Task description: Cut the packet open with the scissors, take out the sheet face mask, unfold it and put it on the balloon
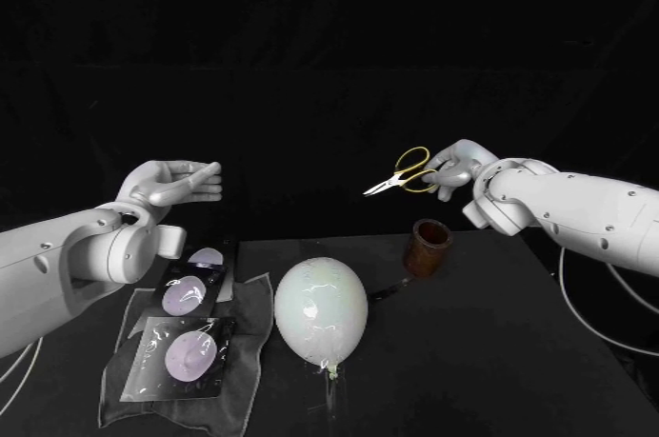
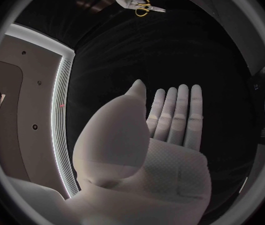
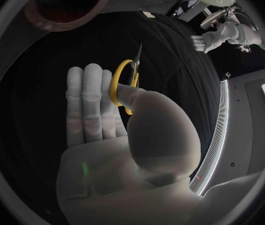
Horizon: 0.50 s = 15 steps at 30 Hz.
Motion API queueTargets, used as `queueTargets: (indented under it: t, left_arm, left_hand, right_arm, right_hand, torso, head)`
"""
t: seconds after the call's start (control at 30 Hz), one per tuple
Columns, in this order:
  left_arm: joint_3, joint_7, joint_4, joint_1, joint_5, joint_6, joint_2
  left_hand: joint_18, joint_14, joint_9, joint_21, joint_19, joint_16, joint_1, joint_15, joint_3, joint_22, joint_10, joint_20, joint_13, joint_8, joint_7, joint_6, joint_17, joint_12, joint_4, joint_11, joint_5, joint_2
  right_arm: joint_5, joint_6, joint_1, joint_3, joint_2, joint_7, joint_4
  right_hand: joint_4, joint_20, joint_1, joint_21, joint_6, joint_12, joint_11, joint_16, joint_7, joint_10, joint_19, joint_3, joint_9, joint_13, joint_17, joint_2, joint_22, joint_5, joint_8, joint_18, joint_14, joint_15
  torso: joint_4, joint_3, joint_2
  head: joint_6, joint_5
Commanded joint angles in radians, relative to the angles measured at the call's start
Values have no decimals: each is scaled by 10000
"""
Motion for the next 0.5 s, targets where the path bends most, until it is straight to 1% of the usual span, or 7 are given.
queueTargets:
  t: [0.03,0.1,0.27,0.3,0.37,0.43,0.5]
  left_arm:
    - [24,985,500,-62,1429,152,-303]
    - [24,1080,799,-108,1561,231,-524]
    - [24,1197,1326,-185,1713,338,-880]
    - [24,1189,1392,-195,1727,360,-920]
    - [24,1133,1495,-213,1746,388,-978]
    - [24,1086,1580,-231,1758,394,-1025]
    - [23,1069,1647,-253,1766,415,-1062]
  left_hand:
    - [139,231,-43,74,184,101,34,-63,24,-7,130,-23,-12,22,145,127,41,51,9,-34,-18,177]
    - [139,281,-60,81,230,123,18,-76,19,-11,151,-34,-15,13,136,147,51,45,15,-43,-18,215]
    - [139,319,-76,84,272,138,34,-89,23,-17,181,-45,-17,7,122,177,58,40,9,-56,-17,250]
    - [139,319,-76,84,272,138,34,-89,23,-17,181,-45,-17,7,122,177,58,40,9,-56,-17,250]
    - [138,327,-80,84,281,140,36,-92,24,-18,187,-48,-18,6,120,184,60,39,9,-59,-18,259]
    - [138,335,-87,84,295,142,38,-95,32,-22,193,-52,-20,4,130,199,61,33,11,-57,-17,289]
    - [138,335,-87,84,295,142,38,-95,32,-22,193,-52,-20,4,130,199,61,33,11,-57,-17,289]
  right_arm:
    - [-1928,1355,75,4,-384,-767,220]
    - [-2166,1489,120,3,-666,-898,343]
    - [-2342,1640,249,2,-1305,-1064,731]
    - [-2363,1659,279,1,-1425,-1086,836]
    - [-2401,1674,335,1,-1656,-1117,1061]
    - [-2458,1622,397,0,-1886,-1136,1312]
    - [-2553,1496,453,-1,-2068,-1160,1518]
  right_hand:
    - [80,28,-68,27,-5,-48,-409,5,-27,761,-112,29,905,16,38,85,34,47,60,84,-90,16]
    - [123,36,-91,28,3,-66,-407,-8,-29,748,-145,29,911,23,52,67,49,47,59,83,-114,23]
    - [146,39,-99,30,11,-71,-410,-11,-34,753,-163,30,916,30,63,54,59,47,61,85,-120,23]
    - [155,39,-95,36,23,-68,-416,-7,-41,767,-169,34,920,38,75,44,69,47,65,88,-115,19]
    - [164,39,-91,43,35,-66,-422,-3,-48,780,-174,37,925,46,86,32,80,47,69,91,-109,15]
    - [168,39,-89,47,40,-66,-425,0,-51,786,-176,39,927,50,92,26,85,47,70,93,-106,13]
    - [186,39,-85,62,60,-59,-434,11,-61,811,-179,45,934,66,113,12,103,47,77,98,-91,5]
  torso:
    - [-74,63,-101]
    - [-115,83,-131]
    - [-211,122,-183]
    - [-217,124,-186]
    - [-227,134,-193]
    - [-241,146,-205]
    - [-253,160,-211]
  head:
    - [-122,-116]
    - [-186,-232]
    - [-252,-295]
    - [-260,-318]
    - [-268,-346]
    - [-212,-368]
    - [-194,-419]
